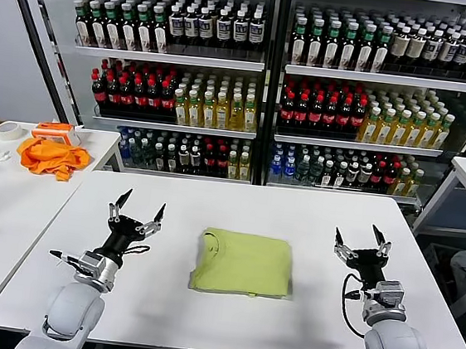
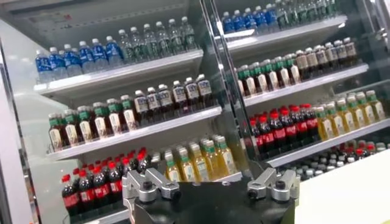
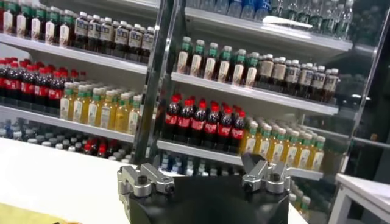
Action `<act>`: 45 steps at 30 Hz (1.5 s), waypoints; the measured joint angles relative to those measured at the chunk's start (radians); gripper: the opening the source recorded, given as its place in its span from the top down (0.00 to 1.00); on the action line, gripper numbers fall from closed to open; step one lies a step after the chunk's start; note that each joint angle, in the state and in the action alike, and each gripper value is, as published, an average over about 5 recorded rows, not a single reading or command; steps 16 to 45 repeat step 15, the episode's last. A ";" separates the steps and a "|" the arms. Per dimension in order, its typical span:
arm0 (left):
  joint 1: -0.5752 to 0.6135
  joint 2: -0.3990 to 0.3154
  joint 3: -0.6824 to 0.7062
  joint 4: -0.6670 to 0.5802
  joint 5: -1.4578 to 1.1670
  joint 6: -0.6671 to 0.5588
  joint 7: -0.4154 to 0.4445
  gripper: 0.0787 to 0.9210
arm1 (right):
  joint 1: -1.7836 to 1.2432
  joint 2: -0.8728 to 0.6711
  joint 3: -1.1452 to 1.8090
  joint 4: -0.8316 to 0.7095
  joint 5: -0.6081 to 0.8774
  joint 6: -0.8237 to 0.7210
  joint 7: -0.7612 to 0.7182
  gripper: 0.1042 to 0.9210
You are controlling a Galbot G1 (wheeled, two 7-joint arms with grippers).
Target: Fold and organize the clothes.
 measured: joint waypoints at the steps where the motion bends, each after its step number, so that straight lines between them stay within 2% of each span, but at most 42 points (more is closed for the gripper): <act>1: -0.001 0.002 0.002 -0.002 -0.003 0.000 0.000 0.12 | 0.000 0.001 0.004 0.000 -0.003 0.002 -0.004 0.12; 15: -0.024 0.032 0.031 -0.025 -0.044 0.011 -0.003 0.12 | 0.013 0.030 0.019 -0.012 -0.031 0.007 -0.010 0.12; 45: -0.024 0.032 0.031 -0.025 -0.044 0.011 -0.003 0.12 | 0.013 0.030 0.019 -0.012 -0.031 0.007 -0.010 0.12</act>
